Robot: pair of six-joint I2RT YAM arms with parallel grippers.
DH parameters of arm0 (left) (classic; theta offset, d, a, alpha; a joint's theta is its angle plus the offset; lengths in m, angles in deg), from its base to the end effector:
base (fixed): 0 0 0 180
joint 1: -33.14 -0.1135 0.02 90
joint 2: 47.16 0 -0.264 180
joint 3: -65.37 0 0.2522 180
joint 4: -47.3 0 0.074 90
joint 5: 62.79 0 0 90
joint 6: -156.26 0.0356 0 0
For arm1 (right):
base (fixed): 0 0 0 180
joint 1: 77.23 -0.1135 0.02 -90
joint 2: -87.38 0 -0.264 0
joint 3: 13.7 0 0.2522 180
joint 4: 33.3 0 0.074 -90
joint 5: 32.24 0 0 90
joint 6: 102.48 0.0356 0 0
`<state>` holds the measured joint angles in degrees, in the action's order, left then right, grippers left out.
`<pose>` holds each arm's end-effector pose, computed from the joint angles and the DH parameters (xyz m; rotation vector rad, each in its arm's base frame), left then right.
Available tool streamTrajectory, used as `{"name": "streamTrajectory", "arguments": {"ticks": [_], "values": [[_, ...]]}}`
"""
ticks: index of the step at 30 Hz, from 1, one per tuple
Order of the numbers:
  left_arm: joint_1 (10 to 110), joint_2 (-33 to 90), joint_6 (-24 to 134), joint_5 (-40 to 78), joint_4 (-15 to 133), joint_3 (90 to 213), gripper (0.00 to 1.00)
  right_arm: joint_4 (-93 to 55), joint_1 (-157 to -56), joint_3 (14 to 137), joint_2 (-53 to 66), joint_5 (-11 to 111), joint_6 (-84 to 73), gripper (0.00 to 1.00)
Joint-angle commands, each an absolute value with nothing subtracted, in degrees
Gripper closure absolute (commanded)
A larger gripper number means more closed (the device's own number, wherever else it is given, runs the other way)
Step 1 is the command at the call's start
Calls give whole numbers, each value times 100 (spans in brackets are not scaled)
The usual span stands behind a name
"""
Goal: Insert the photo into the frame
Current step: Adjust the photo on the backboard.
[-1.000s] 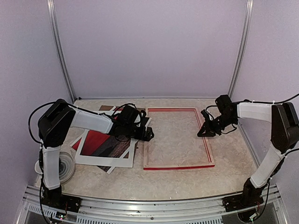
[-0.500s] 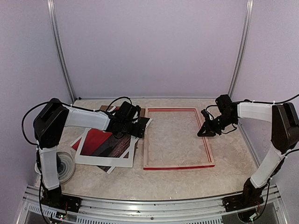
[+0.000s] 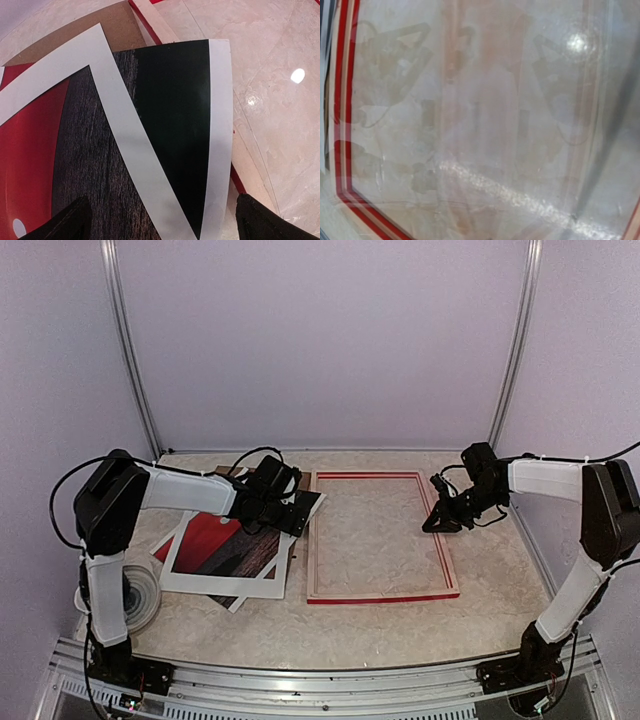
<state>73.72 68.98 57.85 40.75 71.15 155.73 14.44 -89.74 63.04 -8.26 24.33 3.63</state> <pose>0.3349 -0.2758 0.1581 0.5656 2.3403 -0.1068 0.3137 0.0897 0.1993 -0.0841 2.7474 0.9385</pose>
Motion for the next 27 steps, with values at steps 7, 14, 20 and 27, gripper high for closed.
{"name": "streamTrajectory", "arguments": {"ticks": [7, 14, 20, 27], "values": [[7357, 7319, 5933, 4050, 7464, 15867, 1, 1308, -8919, 6347, -618, 2342, 346, 94], [7357, 7338, 5962, 3963, 7451, 15899, 1, 1301, -8918, 6308, -600, 2354, 349, 94], [7320, 7479, 5817, 4257, 7514, 16062, 1, 1273, -8920, 6295, -596, 2335, 350, 94], [7123, 7620, 5689, 4416, 7552, 16262, 1, 1295, -8918, 6312, -548, 2322, 350, 94]]}}
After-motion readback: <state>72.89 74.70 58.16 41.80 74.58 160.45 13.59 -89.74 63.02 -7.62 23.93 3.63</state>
